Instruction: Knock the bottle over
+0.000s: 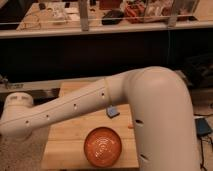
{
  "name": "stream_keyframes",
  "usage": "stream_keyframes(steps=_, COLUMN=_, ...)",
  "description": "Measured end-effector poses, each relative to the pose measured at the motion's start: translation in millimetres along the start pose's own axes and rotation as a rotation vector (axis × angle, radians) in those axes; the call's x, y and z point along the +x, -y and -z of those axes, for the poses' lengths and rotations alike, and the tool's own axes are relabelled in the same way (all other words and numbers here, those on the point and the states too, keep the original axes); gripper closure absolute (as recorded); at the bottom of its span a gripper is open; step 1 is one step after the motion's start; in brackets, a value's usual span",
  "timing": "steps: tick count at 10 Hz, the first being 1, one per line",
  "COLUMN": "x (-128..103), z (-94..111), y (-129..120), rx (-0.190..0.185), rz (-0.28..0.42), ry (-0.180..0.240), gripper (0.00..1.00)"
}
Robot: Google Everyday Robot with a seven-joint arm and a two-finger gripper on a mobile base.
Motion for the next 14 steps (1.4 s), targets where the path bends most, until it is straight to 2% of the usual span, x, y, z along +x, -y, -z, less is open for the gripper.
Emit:
stream_keyframes(steps=2, x=7.0, z=-2.8, y=-4.3, rx=-0.012, rz=-0.002, ry=-0.013, gripper=0.99)
stream_keyframes(steps=14, x=5.9, z=-3.1, y=-3.5, rx=-0.011, rz=-0.003, ry=-0.012, gripper=0.99)
